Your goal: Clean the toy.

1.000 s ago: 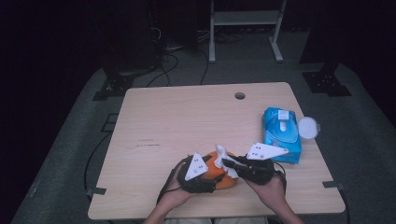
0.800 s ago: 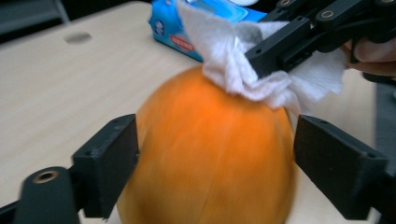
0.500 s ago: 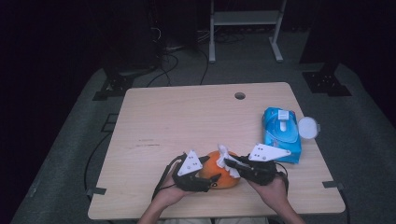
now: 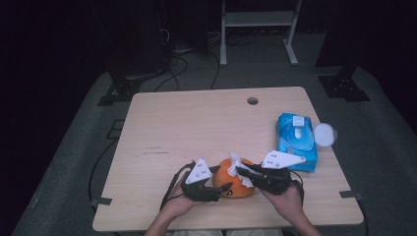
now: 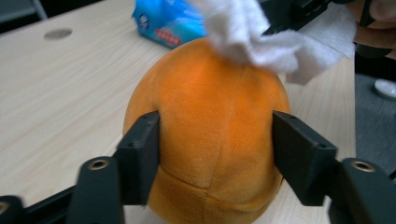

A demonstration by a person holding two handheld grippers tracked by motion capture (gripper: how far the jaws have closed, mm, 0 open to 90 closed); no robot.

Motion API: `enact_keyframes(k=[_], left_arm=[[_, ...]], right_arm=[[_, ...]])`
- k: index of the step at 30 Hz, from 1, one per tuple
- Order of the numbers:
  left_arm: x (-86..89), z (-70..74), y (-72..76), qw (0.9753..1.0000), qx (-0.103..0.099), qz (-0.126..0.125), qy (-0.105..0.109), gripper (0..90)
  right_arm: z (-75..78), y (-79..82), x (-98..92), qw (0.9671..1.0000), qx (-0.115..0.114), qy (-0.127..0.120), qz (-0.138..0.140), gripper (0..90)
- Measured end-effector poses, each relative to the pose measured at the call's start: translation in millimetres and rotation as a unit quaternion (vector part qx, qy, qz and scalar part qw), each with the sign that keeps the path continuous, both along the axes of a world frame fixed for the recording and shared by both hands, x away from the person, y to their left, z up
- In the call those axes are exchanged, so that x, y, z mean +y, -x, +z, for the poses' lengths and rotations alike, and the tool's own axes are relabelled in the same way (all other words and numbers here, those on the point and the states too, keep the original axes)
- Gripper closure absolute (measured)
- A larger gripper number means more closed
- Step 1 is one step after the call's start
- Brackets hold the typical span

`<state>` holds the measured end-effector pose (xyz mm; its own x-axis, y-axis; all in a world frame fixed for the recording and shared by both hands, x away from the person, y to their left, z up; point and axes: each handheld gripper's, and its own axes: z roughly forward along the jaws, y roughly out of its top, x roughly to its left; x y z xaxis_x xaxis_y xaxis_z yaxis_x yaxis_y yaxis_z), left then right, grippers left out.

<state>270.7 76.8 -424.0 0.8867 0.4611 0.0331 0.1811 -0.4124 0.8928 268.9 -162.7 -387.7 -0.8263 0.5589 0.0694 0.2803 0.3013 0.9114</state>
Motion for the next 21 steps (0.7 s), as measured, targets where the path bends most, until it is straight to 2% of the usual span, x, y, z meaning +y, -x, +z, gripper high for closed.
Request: enact_keyframes(k=[1, 2, 3, 4, 5, 7, 9, 10, 11, 12, 15, 17, 19, 21], left_arm=[[-3.8, 0.2, 3.2, 0.9999, -0.009, -0.005, -0.01, 38.1], [-6.3, 0.3, 5.9, 0.9996, -0.015, -0.007, -0.021, 38.0], [-6.7, 0.5, 6.9, 0.9994, -0.021, -0.008, -0.026, 37.7], [-6.7, 0.5, 6.9, 0.9994, -0.021, -0.008, -0.026, 37.2], [-3.4, 0.7, 4.8, 0.9997, -0.015, -0.011, -0.013, 35.7], [0.3, 0.2, 0.2, 1.0, -0.002, 0.001, 0.004, 28.0], [0.6, -2.3, -3.6, 0.9998, 0.015, 0.01, 0.012, 24.2], [-0.6, -3.7, -3.7, 0.9997, 0.02, 0.007, 0.013, 24.9], [-2.3, -4.5, -2.2, 0.9999, 0.014, 0.004, 0.005, 28.0], [-4.7, -4.6, 0.0, 1.0, 0.005, 0.004, -0.002, 30.7], [-7.9, -2.9, 5.2, 0.9997, -0.01, -0.006, -0.019, 36.6], [-6.1, -3.8, 7.4, 0.9994, -0.015, -0.008, -0.029, 38.8], [-2.7, -4.9, 7.2, 0.9994, -0.016, -0.011, -0.029, 39.6], [-1.1, -5.0, 6.0, 0.9996, -0.01, -0.008, -0.023, 39.2]], right_arm=[[0.4, 1.5, 4.9, 0.9999, 0.002, -0.002, 0.011, 80.1], [0.4, 3.7, 10.3, 0.9998, -0.002, 0.011, 0.016, 80.1], [0.3, 5.2, 13.8, 0.9994, -0.012, 0.027, 0.015, 80.2], [0.3, 5.2, 13.8, 0.9994, -0.012, 0.027, 0.015, 80.2], [1.4, 4.2, 10.7, 0.9992, -0.013, 0.035, 0.009, 80.2], [2.7, 0.9, 0.4, 0.9989, -0.016, 0.042, -0.013, 80.2], [0.5, -2.9, -10.0, 0.9992, 0.001, 0.032, -0.022, 80.3], [-1.2, -4.0, -12.6, 0.9994, 0.009, 0.024, -0.021, 80.4], [-2.0, -2.9, -12.1, 0.9994, 0.015, 0.024, -0.019, 80.5], [-1.8, -1.5, -9.1, 0.9995, 0.01, 0.026, -0.014, 80.5], [0.2, 4.5, 5.9, 0.9995, 0.015, 0.021, 0.018, 80.5], [0.0, 6.2, 14.3, 0.9991, 0.015, 0.028, 0.03, 80.5], [1.1, 4.8, 12.4, 0.9991, 0.009, 0.035, 0.023, 80.5], [2.7, 0.4, 2.1, 0.9993, 0.008, 0.036, 0.002, 80.5]])
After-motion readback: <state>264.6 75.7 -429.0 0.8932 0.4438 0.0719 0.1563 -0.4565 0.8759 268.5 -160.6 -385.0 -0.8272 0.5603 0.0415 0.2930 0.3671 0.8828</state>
